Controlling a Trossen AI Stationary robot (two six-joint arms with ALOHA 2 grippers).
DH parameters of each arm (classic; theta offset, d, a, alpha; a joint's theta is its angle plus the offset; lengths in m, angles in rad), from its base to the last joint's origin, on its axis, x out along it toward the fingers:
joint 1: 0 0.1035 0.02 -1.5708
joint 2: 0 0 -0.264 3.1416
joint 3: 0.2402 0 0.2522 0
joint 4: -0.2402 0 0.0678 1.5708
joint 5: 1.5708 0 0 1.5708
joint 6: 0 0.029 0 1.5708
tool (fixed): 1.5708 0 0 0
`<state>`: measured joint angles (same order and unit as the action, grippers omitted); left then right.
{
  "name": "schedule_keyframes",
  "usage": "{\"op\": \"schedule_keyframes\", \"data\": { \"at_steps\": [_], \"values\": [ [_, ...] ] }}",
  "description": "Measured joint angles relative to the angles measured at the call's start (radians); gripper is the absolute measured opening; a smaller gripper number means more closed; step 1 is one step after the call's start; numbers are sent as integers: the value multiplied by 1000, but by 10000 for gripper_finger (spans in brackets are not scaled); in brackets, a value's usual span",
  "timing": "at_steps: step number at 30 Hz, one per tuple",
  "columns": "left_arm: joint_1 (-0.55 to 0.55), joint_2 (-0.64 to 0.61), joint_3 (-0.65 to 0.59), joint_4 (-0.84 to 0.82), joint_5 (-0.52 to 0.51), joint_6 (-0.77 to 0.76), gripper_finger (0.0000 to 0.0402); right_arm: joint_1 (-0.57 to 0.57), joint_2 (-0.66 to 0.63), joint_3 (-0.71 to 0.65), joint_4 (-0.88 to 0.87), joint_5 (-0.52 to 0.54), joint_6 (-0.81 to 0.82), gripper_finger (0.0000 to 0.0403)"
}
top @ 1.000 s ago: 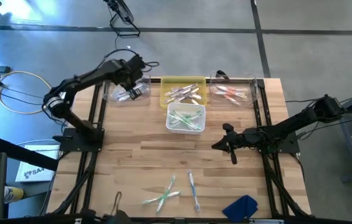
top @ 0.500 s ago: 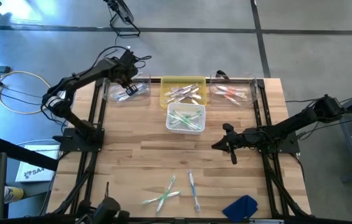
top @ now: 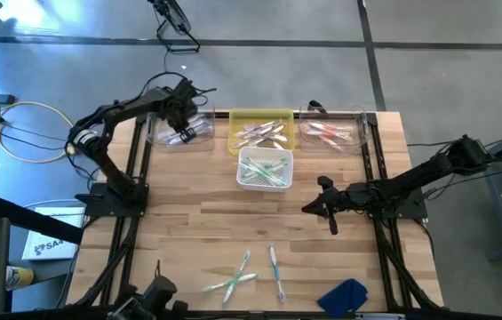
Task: Pick & Place Toothbrushes
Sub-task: Put the blue toothbrush into the left transparent bin
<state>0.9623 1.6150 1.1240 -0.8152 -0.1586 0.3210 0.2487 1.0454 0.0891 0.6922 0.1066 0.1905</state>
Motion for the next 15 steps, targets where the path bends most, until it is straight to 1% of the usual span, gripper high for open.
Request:
{"op": "schedule_keyframes", "data": {
  "at_steps": [8,10,13,15],
  "values": [
    [0,40,0,70,41,0,14,0,0,0,0,0,0,15],
    [0,41,0,69,38,0,33,0,0,0,0,0,0,15],
    [-9,41,0,75,-4,-5,80,0,0,0,0,0,0,15],
    [-13,41,0,75,-13,-10,111,0,0,0,0,0,0,15]
  ]
}}
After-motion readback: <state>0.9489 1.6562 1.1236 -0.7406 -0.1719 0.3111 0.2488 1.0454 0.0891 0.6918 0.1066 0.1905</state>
